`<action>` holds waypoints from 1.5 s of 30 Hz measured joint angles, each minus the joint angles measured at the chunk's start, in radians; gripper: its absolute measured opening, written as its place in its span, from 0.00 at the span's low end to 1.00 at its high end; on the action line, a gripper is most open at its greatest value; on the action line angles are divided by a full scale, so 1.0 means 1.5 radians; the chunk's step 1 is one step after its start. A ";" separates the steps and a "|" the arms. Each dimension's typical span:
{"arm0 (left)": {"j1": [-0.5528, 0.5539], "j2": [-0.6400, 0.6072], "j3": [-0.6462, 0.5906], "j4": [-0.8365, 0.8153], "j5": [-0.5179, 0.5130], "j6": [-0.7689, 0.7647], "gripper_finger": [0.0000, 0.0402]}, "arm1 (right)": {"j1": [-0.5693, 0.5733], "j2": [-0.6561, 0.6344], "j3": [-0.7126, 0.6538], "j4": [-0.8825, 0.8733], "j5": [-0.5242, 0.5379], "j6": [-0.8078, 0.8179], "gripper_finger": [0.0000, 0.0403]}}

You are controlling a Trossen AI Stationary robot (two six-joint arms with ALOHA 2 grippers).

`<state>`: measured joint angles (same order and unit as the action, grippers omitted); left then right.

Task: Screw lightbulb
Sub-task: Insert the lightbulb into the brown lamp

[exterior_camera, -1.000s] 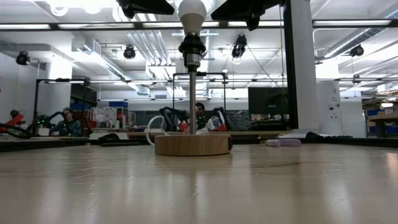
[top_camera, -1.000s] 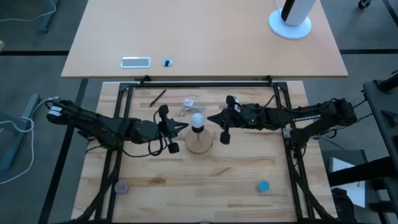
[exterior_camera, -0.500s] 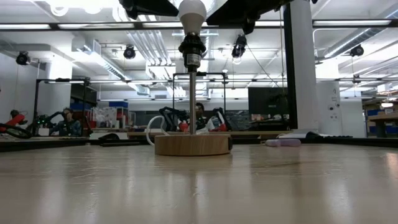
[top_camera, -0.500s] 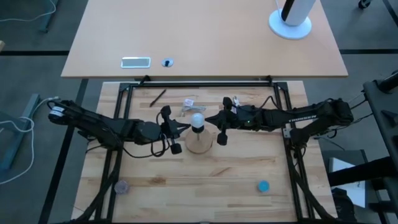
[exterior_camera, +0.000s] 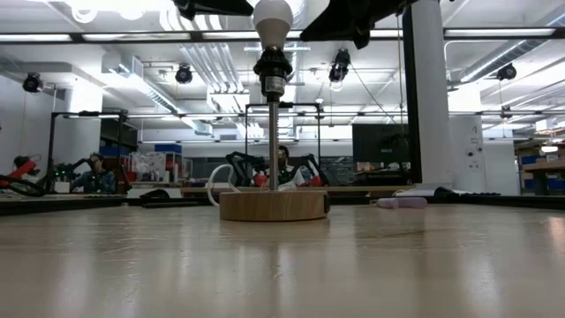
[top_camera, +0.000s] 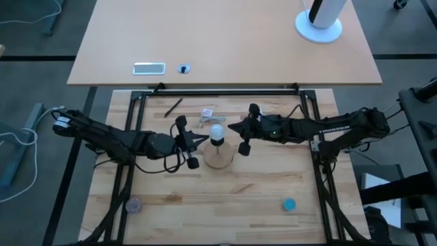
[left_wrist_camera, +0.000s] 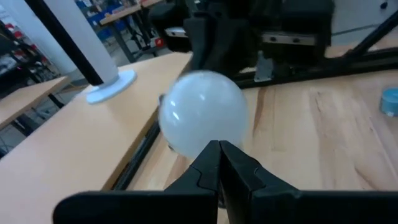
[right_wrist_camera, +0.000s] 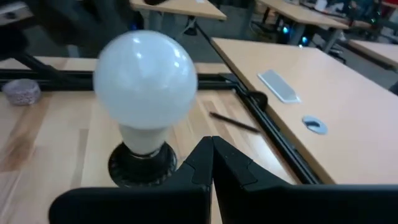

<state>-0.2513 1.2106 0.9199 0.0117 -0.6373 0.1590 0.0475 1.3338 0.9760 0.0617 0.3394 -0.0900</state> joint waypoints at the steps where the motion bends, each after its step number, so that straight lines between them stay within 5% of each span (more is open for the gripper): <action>1: 0.002 0.000 0.000 0.003 0.000 0.005 0.00 | 0.000 0.000 0.000 0.006 -0.004 -0.006 0.00; 25: 0.019 0.010 0.000 -0.010 -0.052 -0.016 0.00 | 0.013 0.003 0.000 0.033 -0.089 -0.025 0.00; 34: 0.002 -0.013 0.000 -0.025 -0.052 -0.025 0.00 | -0.002 -0.055 0.000 -0.023 0.135 -0.075 0.00; 39: 0.003 -0.014 0.000 0.010 0.022 -0.014 0.00 | -0.022 -0.083 0.000 -0.013 -0.041 -0.047 0.00; 45: 0.005 0.006 0.000 0.014 0.024 -0.012 0.00 | -0.010 -0.028 0.000 0.017 -0.077 -0.018 0.00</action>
<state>-0.2439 1.2200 0.9199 0.0330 -0.6011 0.1407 0.0327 1.2917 0.9764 0.0868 0.2236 -0.1173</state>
